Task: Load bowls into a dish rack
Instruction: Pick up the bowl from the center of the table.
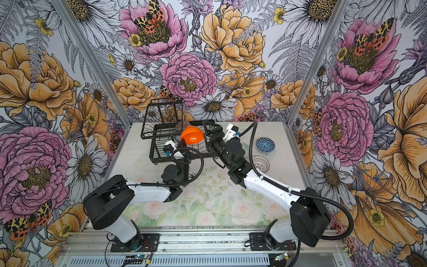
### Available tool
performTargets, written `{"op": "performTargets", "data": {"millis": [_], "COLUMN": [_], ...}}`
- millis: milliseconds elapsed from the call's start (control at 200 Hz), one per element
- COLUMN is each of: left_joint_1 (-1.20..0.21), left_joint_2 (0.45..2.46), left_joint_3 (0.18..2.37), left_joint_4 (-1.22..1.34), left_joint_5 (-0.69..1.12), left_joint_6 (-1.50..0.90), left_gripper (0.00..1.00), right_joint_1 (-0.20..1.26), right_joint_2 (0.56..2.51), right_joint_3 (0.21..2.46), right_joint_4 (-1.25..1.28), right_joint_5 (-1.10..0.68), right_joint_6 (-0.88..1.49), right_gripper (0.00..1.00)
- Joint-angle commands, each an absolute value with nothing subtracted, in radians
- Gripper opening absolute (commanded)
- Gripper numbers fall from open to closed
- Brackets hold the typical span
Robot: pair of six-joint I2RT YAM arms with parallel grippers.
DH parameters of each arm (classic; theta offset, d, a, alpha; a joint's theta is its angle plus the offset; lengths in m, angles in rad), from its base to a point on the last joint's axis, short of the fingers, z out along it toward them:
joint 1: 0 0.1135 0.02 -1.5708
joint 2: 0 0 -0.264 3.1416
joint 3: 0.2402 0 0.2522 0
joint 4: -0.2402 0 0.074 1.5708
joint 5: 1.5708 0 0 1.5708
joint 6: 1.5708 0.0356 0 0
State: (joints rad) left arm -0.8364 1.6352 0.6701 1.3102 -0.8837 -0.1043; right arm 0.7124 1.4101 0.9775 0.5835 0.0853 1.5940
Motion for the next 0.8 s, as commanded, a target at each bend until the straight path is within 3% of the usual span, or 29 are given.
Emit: {"op": "performTargets", "data": {"millis": [0,791], "left_joint_1": [-0.840,-0.810], "left_joint_2": [1.632,1.627], "left_joint_3": [0.660,0.656], "left_joint_4": [1.414,1.414], "left_joint_5": [-0.867,-0.763], "left_joint_6": [-0.114,-0.127], "left_gripper": [0.00,0.00], "right_joint_1": [0.722,0.746], "right_joint_2": [1.440,1.556], "right_joint_3": [1.001,1.057], "right_joint_4": [0.641,0.756], "right_joint_5": [0.085,0.047], "right_joint_6": [1.621,1.692], "right_gripper": [0.89,0.56]}}
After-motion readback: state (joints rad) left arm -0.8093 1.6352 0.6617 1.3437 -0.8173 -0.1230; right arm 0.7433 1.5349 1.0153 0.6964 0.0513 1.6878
